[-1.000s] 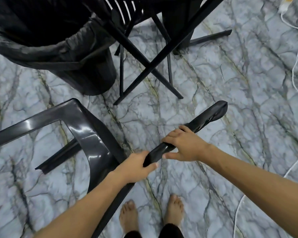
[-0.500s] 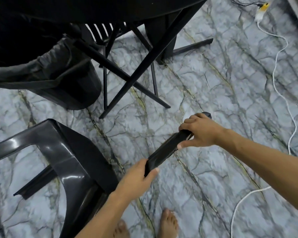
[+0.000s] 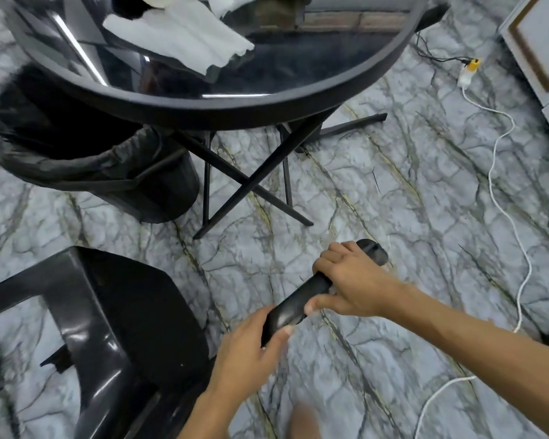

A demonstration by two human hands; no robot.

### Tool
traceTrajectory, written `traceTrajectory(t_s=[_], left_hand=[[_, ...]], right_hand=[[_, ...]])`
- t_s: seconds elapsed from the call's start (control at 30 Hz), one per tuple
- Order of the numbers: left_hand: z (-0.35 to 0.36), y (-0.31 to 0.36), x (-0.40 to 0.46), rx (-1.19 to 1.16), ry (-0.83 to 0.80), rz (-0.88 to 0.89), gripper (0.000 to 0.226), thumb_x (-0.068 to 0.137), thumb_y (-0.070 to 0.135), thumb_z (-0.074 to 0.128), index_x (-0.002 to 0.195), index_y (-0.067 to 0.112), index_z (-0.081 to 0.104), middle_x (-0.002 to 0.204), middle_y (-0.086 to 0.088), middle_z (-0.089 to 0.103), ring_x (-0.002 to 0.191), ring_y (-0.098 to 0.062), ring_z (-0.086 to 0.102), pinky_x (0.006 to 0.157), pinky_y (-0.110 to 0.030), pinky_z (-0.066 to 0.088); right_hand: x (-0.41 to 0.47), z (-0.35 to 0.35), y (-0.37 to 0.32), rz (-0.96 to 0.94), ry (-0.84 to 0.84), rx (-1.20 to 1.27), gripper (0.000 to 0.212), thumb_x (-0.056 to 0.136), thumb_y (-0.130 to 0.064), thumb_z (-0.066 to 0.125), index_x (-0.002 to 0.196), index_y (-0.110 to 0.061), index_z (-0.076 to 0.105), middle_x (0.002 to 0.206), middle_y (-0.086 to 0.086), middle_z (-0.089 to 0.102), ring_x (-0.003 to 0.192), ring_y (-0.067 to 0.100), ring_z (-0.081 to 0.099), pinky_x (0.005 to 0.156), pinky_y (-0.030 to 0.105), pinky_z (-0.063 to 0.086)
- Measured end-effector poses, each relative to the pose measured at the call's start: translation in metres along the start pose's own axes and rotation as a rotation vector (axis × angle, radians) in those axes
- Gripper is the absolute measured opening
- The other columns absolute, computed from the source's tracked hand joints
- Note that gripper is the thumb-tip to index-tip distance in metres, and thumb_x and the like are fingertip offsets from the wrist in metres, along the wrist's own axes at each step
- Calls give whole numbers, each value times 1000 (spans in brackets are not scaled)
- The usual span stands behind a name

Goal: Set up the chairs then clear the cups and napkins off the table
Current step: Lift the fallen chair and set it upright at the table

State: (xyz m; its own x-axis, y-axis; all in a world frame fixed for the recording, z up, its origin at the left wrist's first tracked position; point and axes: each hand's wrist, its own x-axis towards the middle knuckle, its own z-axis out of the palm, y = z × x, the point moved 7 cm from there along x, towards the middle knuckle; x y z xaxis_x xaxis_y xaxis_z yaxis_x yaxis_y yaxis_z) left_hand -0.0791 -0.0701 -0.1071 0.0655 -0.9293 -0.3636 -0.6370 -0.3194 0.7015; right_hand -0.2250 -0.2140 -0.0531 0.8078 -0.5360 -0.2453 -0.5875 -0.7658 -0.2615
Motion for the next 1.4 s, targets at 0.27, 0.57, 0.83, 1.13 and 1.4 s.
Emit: traceTrajectory(t_s=[0.27, 0.57, 0.83, 1.13, 1.4], left_hand=[[-106, 20, -90, -211, 260, -24, 55, 89, 76, 43, 125, 39, 60, 105, 23, 67, 98, 0, 64, 85, -38, 55], [-199, 21, -181, -311, 372, 22, 22, 93, 48, 60, 113, 58, 59, 111, 22, 68, 100, 1, 67, 81, -20, 53], [-237, 38, -219, -350, 364, 57, 17, 96, 54, 51, 109, 53, 62, 102, 18, 71, 94, -5, 69, 72, -14, 50], [-305, 49, -297, -299, 517, 123, 21, 100, 62, 40, 117, 62, 51, 109, 19, 68, 99, -5, 67, 76, -11, 48], [-346, 1, -405, -343, 712, -15, 24, 96, 45, 47, 118, 52, 56, 116, 30, 66, 106, 6, 63, 82, -7, 44]], right_hand=[[1, -130, -106, -85, 101, -186, 67, 80, -82, 37, 96, -22, 61, 89, -6, 60, 91, 18, 52, 96, 37, 29], [-1, -237, -198, -81, 133, 105, 60, 79, -70, 60, 114, -21, 61, 96, -10, 48, 94, 10, 40, 80, 28, 38], [-25, -252, -267, -32, 163, 227, 50, 79, -57, 72, 107, -17, 59, 100, -7, 47, 97, 11, 38, 81, 22, 28], [-15, -301, -400, -183, 170, 83, 50, 85, -51, 68, 115, -12, 57, 109, 2, 52, 108, 20, 41, 99, 34, 33], [-22, -329, -498, -406, 157, 233, 48, 95, -57, 49, 105, -13, 66, 87, 2, 62, 83, 17, 56, 79, 38, 47]])
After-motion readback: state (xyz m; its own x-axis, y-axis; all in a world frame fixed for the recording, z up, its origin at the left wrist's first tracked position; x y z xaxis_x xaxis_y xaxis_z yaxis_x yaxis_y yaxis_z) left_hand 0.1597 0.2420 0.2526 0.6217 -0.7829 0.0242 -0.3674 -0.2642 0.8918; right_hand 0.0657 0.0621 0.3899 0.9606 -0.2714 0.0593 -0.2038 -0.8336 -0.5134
